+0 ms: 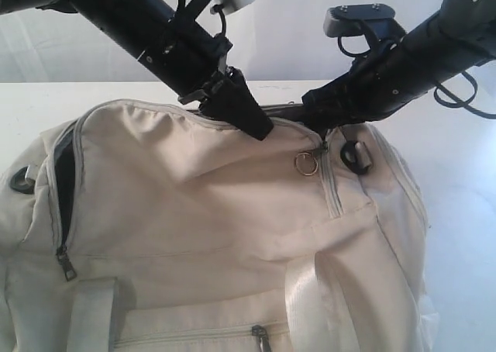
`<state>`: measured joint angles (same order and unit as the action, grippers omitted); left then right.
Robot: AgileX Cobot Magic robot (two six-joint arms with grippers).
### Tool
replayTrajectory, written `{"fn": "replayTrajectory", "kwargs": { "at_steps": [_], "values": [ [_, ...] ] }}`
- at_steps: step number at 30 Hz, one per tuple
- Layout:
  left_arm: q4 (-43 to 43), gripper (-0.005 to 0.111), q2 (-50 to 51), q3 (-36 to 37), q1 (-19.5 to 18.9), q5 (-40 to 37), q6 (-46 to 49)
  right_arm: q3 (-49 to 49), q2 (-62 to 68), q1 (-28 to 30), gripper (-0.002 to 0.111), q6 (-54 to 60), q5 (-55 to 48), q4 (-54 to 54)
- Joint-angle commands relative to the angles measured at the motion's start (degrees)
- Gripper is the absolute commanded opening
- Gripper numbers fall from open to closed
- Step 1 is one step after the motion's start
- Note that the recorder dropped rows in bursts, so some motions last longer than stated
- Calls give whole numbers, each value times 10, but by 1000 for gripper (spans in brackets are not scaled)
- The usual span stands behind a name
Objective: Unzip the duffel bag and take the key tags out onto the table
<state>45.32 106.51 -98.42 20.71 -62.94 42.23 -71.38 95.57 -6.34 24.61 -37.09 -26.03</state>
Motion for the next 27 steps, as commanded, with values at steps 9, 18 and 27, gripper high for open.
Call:
{"fn": "replayTrajectory", "kwargs": {
  "at_steps": [9,18,27],
  "values": [
    [101,0,-124,151,1,-70,13,-14,2,2,0,-3,41,9],
    [116,0,-213,299,126,-37,11,-14,2,14,0,-8,23,10],
    [132,0,-225,352,159,23,9,-22,2,14,11,-8,-18,10]
  ]
}}
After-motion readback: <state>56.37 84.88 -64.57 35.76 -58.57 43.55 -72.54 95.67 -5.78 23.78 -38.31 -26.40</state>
